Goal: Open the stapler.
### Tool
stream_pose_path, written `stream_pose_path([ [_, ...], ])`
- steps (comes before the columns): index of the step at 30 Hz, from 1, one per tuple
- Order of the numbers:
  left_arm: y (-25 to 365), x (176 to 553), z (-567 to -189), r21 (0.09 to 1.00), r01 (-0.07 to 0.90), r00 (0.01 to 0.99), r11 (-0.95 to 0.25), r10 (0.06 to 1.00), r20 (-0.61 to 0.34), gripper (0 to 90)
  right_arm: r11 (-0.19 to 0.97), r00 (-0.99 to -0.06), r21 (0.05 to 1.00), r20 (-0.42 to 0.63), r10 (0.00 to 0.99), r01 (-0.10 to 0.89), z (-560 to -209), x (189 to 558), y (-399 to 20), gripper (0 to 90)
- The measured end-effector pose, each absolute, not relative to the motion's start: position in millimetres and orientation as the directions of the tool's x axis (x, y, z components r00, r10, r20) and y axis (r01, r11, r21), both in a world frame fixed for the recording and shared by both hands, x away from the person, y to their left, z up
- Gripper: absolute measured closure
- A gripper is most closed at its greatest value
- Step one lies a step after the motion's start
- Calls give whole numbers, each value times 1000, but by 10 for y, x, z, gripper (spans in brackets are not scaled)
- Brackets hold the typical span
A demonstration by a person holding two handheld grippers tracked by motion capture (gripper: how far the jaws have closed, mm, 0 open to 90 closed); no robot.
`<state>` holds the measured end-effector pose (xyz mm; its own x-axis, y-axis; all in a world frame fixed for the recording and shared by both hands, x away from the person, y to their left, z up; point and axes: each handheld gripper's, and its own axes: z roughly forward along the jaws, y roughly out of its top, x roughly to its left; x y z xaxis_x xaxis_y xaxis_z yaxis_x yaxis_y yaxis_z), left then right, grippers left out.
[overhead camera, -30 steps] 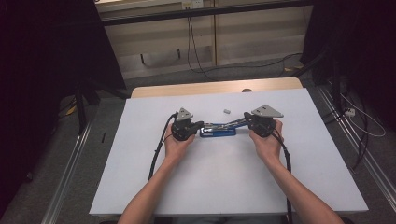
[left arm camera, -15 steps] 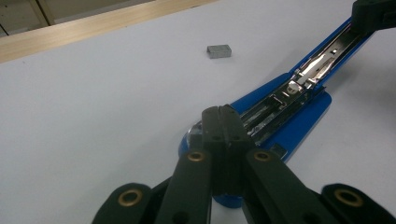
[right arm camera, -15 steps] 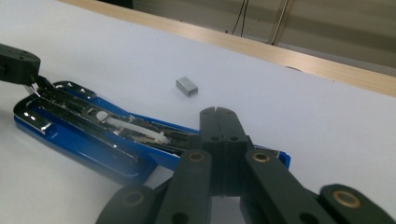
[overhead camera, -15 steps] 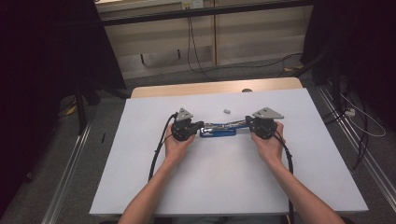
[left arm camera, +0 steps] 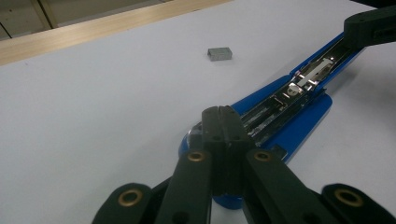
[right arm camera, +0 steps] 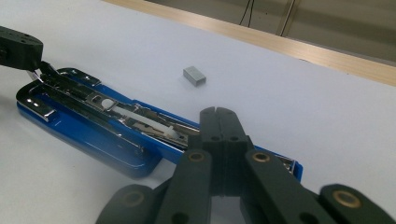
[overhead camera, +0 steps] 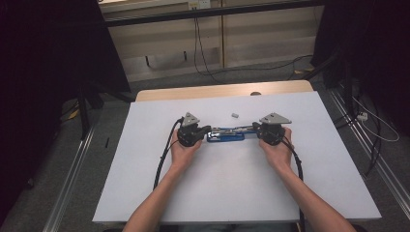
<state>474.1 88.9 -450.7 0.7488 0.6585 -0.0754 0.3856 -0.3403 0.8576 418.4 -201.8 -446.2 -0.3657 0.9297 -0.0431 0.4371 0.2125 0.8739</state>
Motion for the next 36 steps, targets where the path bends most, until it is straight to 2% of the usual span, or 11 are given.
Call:
stream_pose_path([
  [20, 851, 4712, -4449, 874, 367, 743, -317, 665, -71, 900, 181, -406, 900, -5, 914, 397, -4441, 4203, -2054, 900],
  [30, 833, 4650, -4370, 889, 343, 755, -304, 652, -69, 758, 165, -432, 913, 14, 902, 373, -4405, 4194, -2082, 870],
  [34, 879, 4626, -4333, 890, 341, 754, -302, 653, -68, 665, 156, -446, 917, 26, 895, 366, -4399, 4189, -2074, 835],
  [36, 910, 4610, -4322, 893, 347, 750, -285, 656, -82, 648, 150, -449, 919, 33, 893, 366, -4396, 4188, -2077, 806],
])
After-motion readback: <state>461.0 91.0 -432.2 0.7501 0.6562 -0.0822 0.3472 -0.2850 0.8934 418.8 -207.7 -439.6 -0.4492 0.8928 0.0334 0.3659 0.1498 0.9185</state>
